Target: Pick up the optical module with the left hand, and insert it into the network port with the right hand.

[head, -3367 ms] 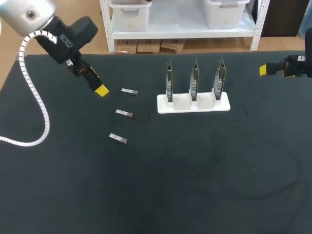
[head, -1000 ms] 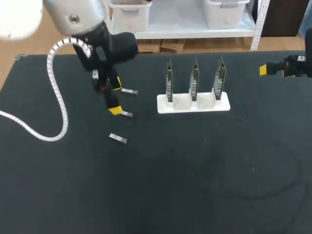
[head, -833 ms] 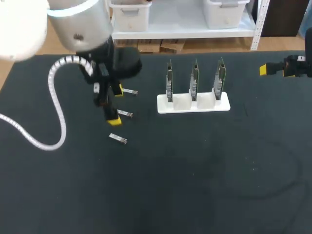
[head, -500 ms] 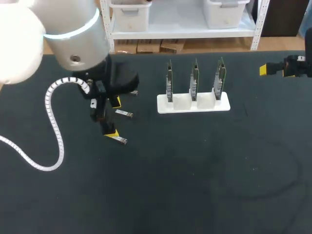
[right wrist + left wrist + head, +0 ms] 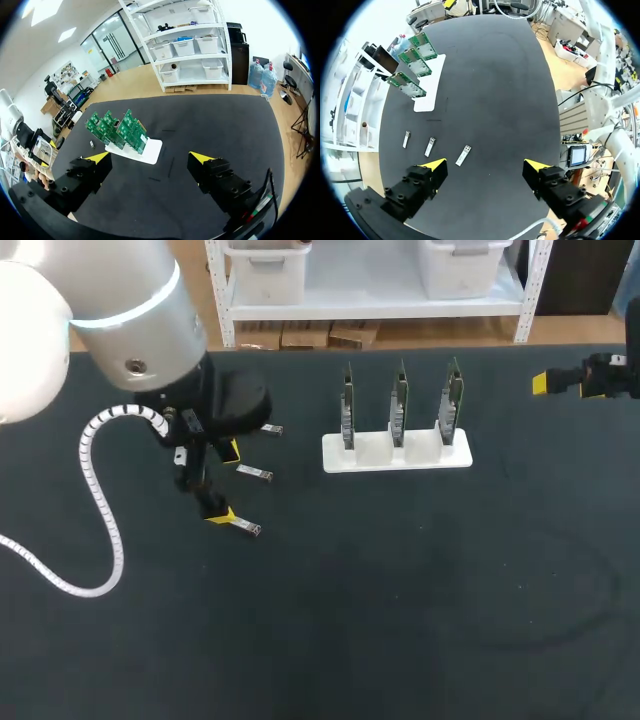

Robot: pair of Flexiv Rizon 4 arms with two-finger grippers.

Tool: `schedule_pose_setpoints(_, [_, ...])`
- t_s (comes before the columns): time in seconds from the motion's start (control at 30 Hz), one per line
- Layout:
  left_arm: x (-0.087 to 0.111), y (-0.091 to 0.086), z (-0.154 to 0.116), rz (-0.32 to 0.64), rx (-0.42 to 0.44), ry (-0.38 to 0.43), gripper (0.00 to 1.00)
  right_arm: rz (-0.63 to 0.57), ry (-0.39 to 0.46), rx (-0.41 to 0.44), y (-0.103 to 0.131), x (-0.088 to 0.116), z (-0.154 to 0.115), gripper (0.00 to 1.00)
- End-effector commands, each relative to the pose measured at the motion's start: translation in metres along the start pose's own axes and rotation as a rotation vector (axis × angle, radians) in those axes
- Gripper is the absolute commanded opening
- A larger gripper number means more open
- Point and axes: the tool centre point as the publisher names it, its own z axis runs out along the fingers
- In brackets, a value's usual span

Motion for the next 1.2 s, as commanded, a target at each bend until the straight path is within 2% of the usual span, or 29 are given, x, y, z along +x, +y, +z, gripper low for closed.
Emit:
schedule_pose_setpoints(0.03, [0.001, -0.001, 0.000, 0.002, -0.002, -0.003, 1.00, 0.000, 0.000, 0.000, 0.000, 0.000, 0.000, 1.00])
schedule_pose_setpoints(0.17, [0.001, 0.005, -0.005, 0.007, -0.037, 0.047, 1.00, 0.000, 0.000, 0.000, 0.000, 0.000, 0.000, 1.00])
schedule_pose_setpoints(0.27, [0.002, 0.011, -0.003, 0.080, -0.002, 0.076, 1.00, 0.000, 0.000, 0.000, 0.000, 0.000, 0.000, 1.00])
schedule_pose_setpoints(0.4, [0.003, 0.011, 0.001, 0.153, 0.041, 0.092, 1.00, 0.000, 0.000, 0.000, 0.000, 0.000, 0.000, 1.00])
schedule_pose_setpoints(0.53, [0.015, 0.007, 0.009, 0.135, 0.047, 0.102, 1.00, 0.000, 0.000, 0.000, 0.000, 0.000, 0.000, 1.00])
schedule_pose_setpoints(0.6, [0.018, 0.005, 0.012, 0.142, 0.018, 0.111, 1.00, 0.000, 0.000, 0.000, 0.000, 0.000, 0.000, 1.00])
schedule_pose_setpoints(0.77, [0.018, 0.000, 0.026, 0.150, -0.004, 0.086, 1.00, 0.000, 0.000, 0.000, 0.000, 0.000, 0.000, 1.00])
schedule_pose_setpoints(0.93, [0.003, -0.006, 0.048, 0.248, -0.010, 0.069, 1.00, 0.000, 0.000, 0.000, 0.000, 0.000, 0.000, 1.00])
schedule_pose_setpoints(1.1, [0.011, -0.006, 0.051, 0.313, -0.027, 0.073, 1.00, 0.000, 0.000, 0.000, 0.000, 0.000, 0.000, 1.00])
schedule_pose_setpoints(1.2, [0.020, -0.004, 0.053, 0.311, -0.012, 0.085, 1.00, 0.000, 0.000, 0.000, 0.000, 0.000, 0.000, 1.00])
